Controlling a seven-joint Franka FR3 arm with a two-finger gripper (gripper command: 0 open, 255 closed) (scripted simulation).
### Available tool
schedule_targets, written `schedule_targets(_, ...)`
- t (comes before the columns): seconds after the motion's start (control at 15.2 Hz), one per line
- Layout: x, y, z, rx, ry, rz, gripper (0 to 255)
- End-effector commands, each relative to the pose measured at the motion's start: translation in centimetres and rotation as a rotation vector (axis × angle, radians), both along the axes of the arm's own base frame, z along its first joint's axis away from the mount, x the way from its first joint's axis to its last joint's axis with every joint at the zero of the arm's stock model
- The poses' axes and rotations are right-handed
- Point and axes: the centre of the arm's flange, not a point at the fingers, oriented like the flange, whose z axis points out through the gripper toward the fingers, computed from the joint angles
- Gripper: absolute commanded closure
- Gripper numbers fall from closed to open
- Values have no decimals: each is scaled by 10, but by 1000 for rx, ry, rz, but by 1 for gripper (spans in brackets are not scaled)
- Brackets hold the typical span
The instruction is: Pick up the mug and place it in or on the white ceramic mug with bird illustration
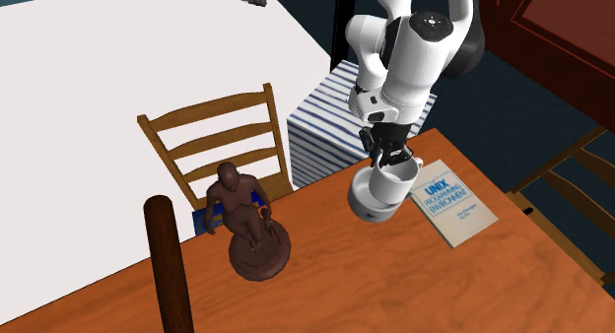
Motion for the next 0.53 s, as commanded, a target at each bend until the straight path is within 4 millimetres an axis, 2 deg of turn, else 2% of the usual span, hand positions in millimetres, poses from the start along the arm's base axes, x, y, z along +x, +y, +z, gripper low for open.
schedule_targets(0.0, 0, 0, -2, -2, 5, 1, 255)
schedule_targets(0.13, 0, 0, -2, -2, 5, 1, 255)
schedule_targets(0.2, -1, 0, -2, -2, 5, 1, 0)
schedule_targets(0.46, -1, 0, -1, -2, 5, 0, 0)
